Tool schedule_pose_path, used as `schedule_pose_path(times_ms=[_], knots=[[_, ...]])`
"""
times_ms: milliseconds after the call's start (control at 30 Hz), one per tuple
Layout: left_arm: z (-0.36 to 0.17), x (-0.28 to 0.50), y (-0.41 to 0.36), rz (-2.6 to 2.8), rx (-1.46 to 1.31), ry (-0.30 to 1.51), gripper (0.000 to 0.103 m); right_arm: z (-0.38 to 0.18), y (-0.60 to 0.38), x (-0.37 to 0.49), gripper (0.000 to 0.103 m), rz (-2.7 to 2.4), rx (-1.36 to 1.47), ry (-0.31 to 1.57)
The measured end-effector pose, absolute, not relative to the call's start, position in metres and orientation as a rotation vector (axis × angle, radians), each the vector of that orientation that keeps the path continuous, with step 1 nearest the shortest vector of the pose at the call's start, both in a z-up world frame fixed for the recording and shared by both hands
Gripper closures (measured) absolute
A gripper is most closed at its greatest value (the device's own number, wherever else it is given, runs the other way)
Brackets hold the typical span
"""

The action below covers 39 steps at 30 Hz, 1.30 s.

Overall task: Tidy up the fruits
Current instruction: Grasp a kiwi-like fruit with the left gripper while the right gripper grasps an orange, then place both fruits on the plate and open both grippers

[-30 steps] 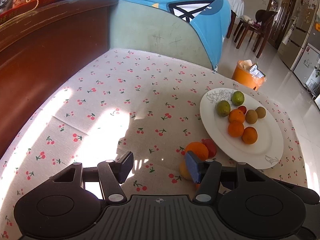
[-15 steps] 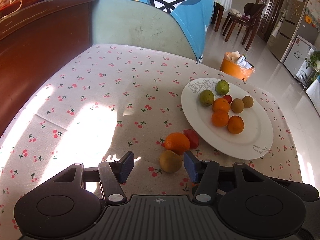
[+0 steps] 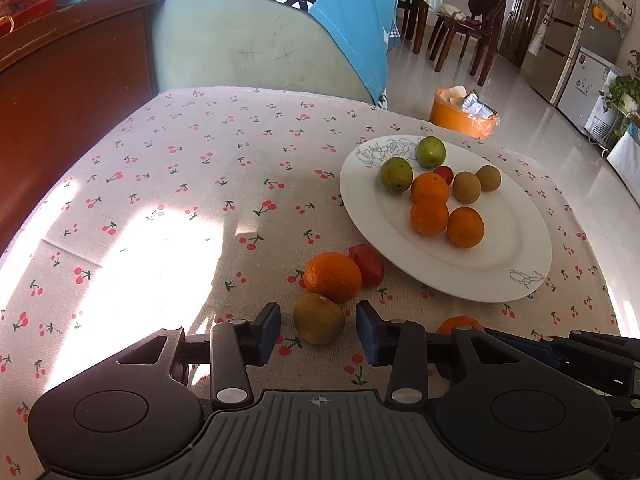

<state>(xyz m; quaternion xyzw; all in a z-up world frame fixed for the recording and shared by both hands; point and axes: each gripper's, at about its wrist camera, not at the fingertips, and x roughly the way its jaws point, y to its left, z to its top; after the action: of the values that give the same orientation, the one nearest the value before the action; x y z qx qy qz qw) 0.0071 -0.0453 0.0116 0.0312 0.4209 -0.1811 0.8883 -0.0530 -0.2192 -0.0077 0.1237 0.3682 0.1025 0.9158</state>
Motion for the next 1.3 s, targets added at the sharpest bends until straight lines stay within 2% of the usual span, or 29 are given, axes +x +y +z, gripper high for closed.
schedule_pose_path(times_ms=[200, 567, 967, 1300], knots=[[0.011, 0.006, -0.046, -0.374, 0.075, 0.863, 0.078, -0.009, -0.220, -0.053, 0.072, 0.212, 0.277, 0.761], [0.015, -0.001, -0.045, -0.347, 0.079, 0.863, 0.079, -0.006, -0.218, -0.053, 0.074, 0.231, 0.271, 0.755], [0.058, 0.002, -0.060, -0.411, 0.016, 0.750, 0.079, 0.033, -0.252, -0.057, 0.074, 0.102, 0.337, 0.561], [0.043, 0.007, -0.093, -0.489, 0.038, 0.782, 0.079, 0.025, -0.290, -0.046, 0.074, -0.012, 0.457, 0.547]])
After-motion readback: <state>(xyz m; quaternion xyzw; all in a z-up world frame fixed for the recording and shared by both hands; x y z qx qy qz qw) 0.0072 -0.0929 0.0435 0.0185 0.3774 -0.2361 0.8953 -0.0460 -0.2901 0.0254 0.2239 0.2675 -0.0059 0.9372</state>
